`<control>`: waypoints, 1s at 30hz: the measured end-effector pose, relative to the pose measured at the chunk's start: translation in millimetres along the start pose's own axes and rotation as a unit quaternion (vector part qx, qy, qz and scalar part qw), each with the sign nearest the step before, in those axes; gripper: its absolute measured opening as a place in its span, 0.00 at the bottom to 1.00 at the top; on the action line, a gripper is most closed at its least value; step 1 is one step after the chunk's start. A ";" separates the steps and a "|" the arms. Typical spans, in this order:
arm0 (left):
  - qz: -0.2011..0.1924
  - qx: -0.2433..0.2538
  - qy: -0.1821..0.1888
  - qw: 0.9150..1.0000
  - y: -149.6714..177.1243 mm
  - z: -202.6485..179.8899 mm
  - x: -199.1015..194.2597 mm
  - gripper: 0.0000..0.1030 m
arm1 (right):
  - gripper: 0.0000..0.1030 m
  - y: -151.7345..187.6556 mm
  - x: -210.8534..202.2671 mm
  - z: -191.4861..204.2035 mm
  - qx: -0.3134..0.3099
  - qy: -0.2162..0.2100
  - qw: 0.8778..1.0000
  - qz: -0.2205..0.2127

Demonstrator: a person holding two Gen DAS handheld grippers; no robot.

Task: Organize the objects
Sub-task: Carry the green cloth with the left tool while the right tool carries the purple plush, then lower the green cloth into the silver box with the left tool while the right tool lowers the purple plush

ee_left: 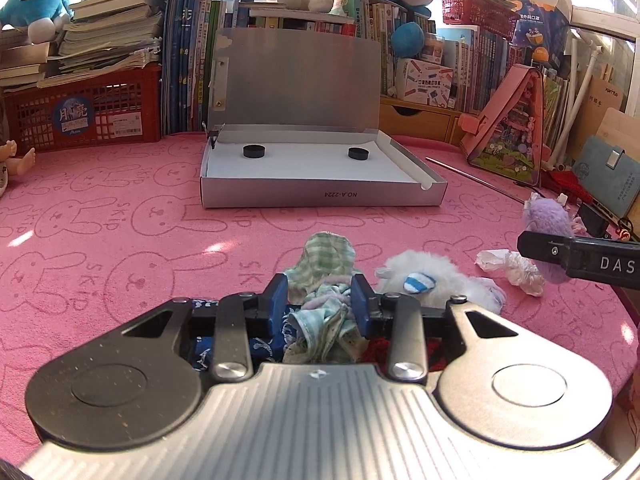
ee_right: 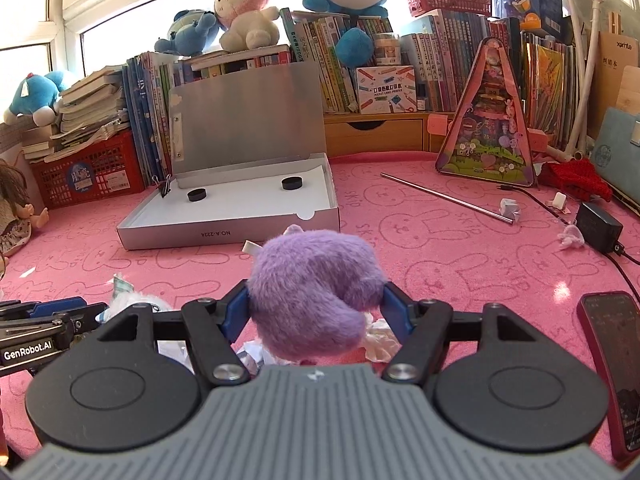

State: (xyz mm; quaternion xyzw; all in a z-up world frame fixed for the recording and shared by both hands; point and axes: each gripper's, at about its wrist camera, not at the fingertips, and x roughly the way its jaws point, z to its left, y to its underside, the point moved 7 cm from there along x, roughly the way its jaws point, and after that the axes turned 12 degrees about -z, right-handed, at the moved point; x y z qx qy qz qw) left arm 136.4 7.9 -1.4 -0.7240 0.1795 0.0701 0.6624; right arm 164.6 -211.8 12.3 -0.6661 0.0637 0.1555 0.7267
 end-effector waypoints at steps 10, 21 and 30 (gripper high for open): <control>0.048 -0.019 0.014 0.999 16.0 -8.2 34.3 0.60 | 0.68 4.0 3.3 7.8 -0.013 -0.012 1.000 0.009; 0.022 -0.010 0.005 1.000 -1.4 -8.7 22.2 0.42 | 0.68 -0.9 12.1 16.6 -0.013 -0.034 0.999 0.012; 0.002 -0.039 -0.001 0.999 -35.0 6.9 20.4 0.42 | 0.68 -20.4 29.4 14.2 0.009 -0.050 0.999 0.016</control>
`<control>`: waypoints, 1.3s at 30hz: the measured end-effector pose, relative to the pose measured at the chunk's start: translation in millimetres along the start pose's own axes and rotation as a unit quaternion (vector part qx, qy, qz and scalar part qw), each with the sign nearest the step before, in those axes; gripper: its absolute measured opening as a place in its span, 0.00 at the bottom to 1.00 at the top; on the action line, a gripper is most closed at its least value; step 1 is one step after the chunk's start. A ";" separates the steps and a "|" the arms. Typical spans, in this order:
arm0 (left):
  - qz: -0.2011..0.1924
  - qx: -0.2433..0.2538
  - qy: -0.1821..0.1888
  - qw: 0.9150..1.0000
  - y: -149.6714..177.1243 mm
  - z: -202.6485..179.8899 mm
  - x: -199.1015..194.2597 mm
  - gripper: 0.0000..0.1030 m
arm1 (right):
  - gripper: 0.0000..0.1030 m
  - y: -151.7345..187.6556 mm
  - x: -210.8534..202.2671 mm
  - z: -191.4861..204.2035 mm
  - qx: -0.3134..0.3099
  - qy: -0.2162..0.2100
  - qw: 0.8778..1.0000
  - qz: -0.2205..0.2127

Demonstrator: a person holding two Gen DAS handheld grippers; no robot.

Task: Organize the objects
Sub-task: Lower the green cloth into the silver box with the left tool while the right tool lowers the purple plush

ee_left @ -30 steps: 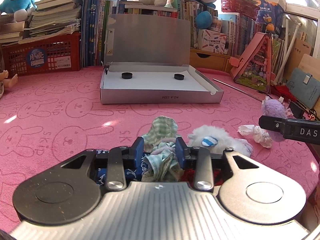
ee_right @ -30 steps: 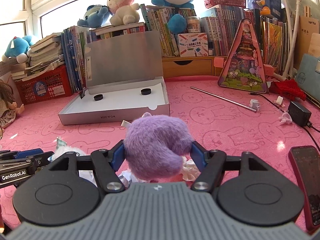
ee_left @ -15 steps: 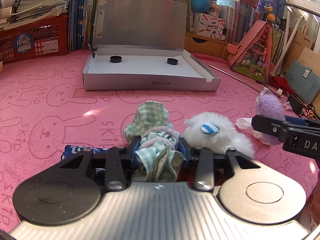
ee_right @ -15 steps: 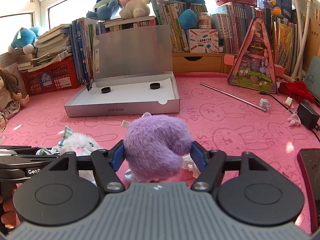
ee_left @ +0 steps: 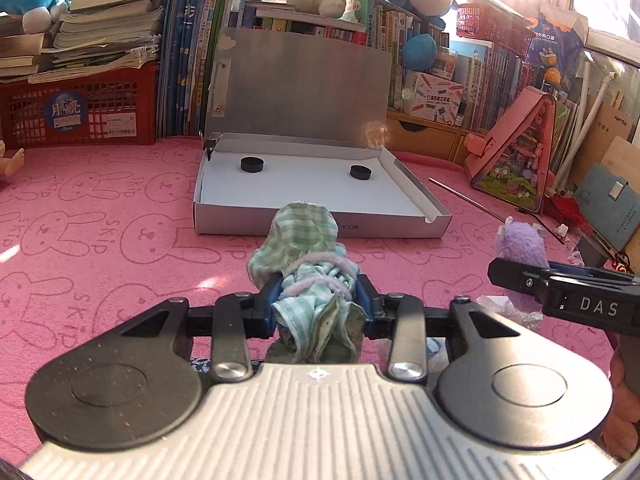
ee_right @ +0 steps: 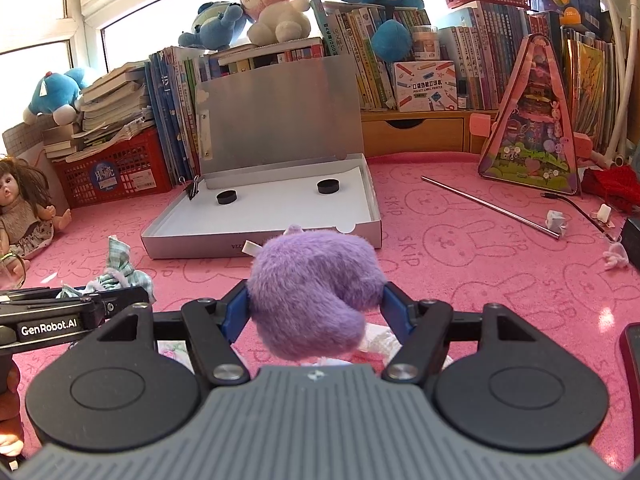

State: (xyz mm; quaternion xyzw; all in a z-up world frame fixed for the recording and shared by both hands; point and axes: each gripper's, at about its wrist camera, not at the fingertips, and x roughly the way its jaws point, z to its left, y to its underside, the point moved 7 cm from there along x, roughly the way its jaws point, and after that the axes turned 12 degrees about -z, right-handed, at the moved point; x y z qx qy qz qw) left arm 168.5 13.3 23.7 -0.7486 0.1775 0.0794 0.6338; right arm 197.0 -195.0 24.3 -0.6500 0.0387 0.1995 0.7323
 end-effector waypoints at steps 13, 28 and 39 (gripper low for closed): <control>0.007 -0.105 0.038 0.994 -46.6 23.8 15.5 0.43 | 0.68 -23.6 23.4 -8.3 0.024 -0.013 1.000 0.013; 0.029 -0.114 0.006 0.993 -71.7 45.7 70.6 0.43 | 0.68 -40.5 71.5 -18.4 0.047 -0.023 0.998 0.047; 0.012 -0.065 -0.032 0.997 -98.3 49.6 113.3 0.43 | 0.68 -60.9 101.3 -31.8 0.047 -0.013 0.998 0.039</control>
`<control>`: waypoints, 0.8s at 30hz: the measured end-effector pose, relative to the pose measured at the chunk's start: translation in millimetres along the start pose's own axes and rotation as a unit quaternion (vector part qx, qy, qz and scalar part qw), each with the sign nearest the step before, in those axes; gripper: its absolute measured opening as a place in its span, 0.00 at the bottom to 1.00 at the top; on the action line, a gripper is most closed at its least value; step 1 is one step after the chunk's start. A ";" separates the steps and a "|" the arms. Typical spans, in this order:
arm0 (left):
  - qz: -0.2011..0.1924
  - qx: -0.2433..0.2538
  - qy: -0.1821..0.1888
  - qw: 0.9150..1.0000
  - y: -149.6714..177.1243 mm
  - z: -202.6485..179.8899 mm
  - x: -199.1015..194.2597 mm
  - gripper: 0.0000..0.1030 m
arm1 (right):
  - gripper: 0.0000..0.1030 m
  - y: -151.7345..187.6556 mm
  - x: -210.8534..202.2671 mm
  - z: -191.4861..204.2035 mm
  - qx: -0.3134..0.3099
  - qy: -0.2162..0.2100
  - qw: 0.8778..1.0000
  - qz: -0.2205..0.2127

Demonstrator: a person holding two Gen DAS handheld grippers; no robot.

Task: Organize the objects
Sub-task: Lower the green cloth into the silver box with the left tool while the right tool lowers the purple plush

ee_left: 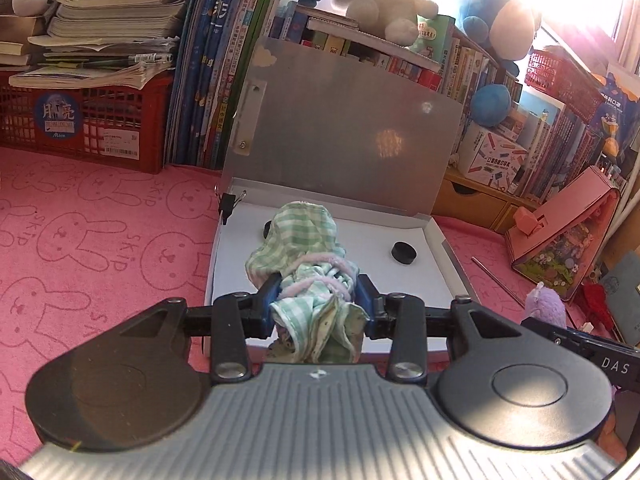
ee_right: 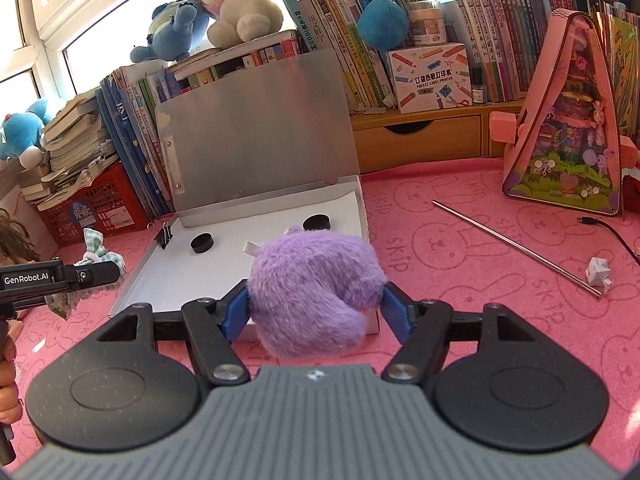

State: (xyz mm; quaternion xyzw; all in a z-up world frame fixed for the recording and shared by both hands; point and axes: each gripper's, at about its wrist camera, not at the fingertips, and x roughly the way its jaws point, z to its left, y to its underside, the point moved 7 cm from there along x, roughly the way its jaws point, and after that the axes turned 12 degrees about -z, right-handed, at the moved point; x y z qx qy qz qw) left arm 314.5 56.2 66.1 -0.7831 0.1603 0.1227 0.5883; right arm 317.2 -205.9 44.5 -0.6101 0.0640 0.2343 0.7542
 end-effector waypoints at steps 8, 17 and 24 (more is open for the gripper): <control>-0.022 0.035 -0.014 0.999 -18.6 -6.0 26.3 0.43 | 0.68 -24.4 21.6 -1.6 -0.014 0.004 1.000 -0.013; -0.023 0.056 -0.029 0.998 -23.9 0.9 71.9 0.43 | 0.68 -36.8 68.5 -1.6 -0.022 -0.002 1.000 0.004; 0.014 0.076 -0.038 0.996 9.7 13.8 108.6 0.43 | 0.68 -18.4 108.5 -5.4 -0.013 -0.008 0.999 0.031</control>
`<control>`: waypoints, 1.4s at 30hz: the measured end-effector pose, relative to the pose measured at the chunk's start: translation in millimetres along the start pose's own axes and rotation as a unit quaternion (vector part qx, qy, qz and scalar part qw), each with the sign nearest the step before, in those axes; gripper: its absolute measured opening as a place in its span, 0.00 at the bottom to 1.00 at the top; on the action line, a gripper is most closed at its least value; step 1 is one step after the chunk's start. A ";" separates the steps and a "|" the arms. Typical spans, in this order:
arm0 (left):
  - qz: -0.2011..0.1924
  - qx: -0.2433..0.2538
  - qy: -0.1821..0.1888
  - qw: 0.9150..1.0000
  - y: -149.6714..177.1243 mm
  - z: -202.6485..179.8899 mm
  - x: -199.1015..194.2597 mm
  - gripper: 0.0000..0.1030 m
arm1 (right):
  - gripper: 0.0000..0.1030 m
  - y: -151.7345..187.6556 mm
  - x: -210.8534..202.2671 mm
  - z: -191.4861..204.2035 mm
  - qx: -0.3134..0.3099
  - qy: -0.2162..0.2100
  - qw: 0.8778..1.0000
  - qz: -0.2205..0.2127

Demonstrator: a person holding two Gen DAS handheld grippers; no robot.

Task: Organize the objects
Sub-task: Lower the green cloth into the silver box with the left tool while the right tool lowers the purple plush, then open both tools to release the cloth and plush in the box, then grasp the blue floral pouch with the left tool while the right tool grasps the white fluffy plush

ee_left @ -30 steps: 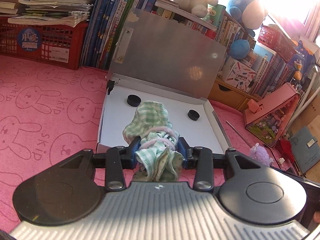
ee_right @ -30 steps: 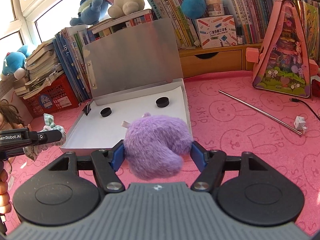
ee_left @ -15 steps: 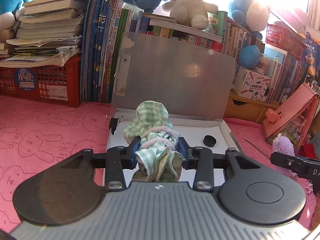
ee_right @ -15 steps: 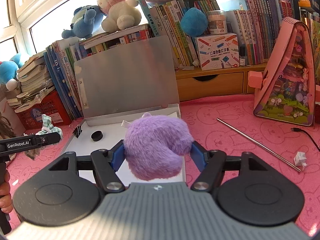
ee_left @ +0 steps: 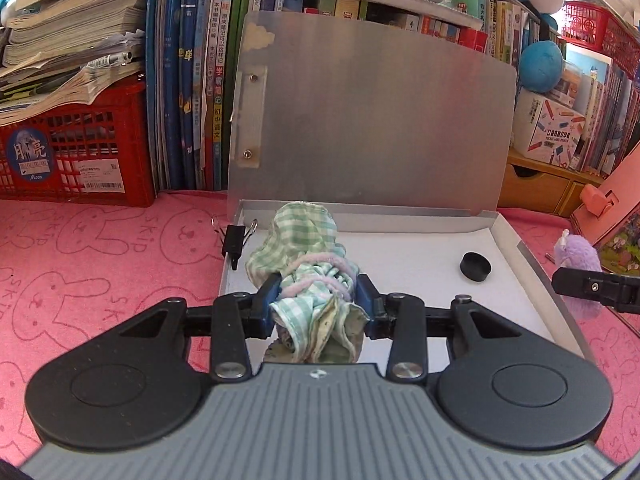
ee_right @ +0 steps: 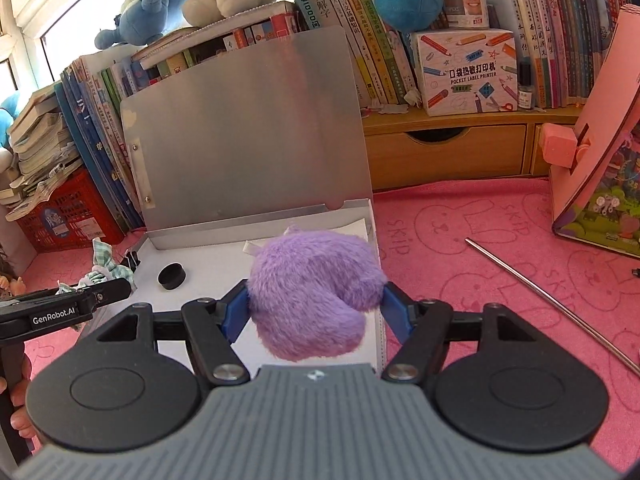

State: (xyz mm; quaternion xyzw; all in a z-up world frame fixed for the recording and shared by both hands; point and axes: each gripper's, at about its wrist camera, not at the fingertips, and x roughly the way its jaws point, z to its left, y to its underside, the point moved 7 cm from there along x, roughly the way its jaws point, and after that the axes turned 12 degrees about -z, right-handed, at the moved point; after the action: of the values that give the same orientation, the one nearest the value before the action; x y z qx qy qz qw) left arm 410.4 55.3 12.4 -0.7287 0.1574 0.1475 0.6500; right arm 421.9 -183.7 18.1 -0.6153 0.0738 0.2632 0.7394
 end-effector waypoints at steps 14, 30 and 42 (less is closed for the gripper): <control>0.027 0.031 -0.014 0.999 28.0 0.0 29.3 0.58 | 0.74 26.8 35.5 3.0 -0.015 0.002 1.000 0.024; -0.030 0.032 -0.003 0.999 6.1 4.6 -68.9 0.81 | 0.82 11.6 -52.7 24.6 -0.021 -0.027 0.999 -0.029; -0.041 0.045 0.026 0.998 58.2 -5.4 -179.2 0.85 | 0.83 66.4 -154.1 55.9 -0.014 -0.107 0.993 -0.035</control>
State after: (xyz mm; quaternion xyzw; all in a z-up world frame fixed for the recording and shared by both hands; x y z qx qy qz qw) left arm 223.5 50.6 35.7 -0.7083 0.1507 0.0948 0.6831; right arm 246.9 -169.8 40.0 -0.5962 -0.0317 0.3025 0.7430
